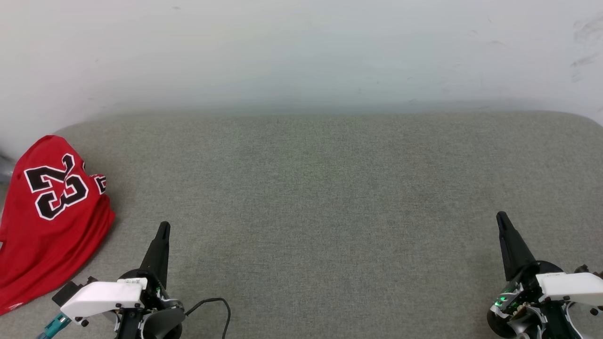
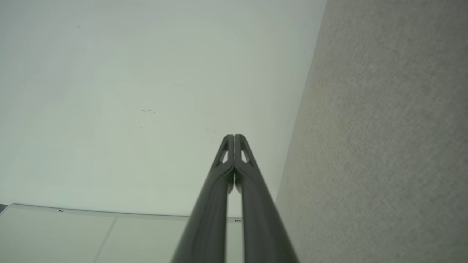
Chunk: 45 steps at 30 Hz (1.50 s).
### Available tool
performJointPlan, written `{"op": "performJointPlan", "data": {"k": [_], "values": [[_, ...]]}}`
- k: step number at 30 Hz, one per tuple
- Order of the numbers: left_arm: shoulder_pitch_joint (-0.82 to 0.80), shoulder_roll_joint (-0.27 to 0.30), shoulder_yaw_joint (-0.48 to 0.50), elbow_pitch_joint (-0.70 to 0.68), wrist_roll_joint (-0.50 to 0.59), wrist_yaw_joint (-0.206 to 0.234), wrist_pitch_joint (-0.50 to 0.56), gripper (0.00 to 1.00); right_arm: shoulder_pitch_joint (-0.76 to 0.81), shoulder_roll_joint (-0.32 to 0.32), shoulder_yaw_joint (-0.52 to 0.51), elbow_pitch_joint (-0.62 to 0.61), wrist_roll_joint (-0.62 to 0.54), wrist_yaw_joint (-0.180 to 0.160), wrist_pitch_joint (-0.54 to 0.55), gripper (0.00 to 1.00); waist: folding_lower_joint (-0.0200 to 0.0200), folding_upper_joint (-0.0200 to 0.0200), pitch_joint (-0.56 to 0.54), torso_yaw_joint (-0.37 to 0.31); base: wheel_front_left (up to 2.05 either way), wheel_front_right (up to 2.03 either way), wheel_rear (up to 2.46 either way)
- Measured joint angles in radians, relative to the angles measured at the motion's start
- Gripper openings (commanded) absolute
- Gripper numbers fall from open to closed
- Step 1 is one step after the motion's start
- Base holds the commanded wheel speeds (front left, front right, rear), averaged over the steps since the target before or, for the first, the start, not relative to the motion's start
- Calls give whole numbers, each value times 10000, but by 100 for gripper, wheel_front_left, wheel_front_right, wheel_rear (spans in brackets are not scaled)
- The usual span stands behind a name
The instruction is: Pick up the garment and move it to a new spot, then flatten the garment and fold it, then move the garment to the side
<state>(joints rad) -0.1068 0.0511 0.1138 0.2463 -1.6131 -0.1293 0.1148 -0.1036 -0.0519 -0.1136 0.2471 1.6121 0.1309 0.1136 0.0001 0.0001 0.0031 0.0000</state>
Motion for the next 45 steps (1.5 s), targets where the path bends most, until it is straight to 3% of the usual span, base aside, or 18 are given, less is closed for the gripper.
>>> {"op": "performJointPlan", "data": {"k": [5, 6, 20, 29, 45], "values": [[0, 0, -4, 0, 0, 2, 0, 0, 0, 0, -6, 0, 0, 0, 0, 0, 0, 0, 0, 0, 0, 0, 0], [7, -4, -4, 17, 0, 4, -2, 100, 9, 2, -2, 17, 0, 0, 0, 100, 0, 0, 0, 0, 0, 0, 0], [272, -25, -512, -77, 213, 13, -529, 100, 443, 8, 314, -226, -244, -2, -449, 100, -1, 0, -5, 19, 0, 0, 0], [270, -23, -667, -621, 1074, 13, -940, 100, 568, -44, 472, -616, -940, -2, -918, 100, 0, 0, -14, 48, 0, 0, 0], [306, -23, -846, -1241, 4832, 13, -1553, 100, 692, -6, 176, -1511, -5672, 0, -1542, 100, 2, 0, -26, 91, 0, 0, 0]]}}
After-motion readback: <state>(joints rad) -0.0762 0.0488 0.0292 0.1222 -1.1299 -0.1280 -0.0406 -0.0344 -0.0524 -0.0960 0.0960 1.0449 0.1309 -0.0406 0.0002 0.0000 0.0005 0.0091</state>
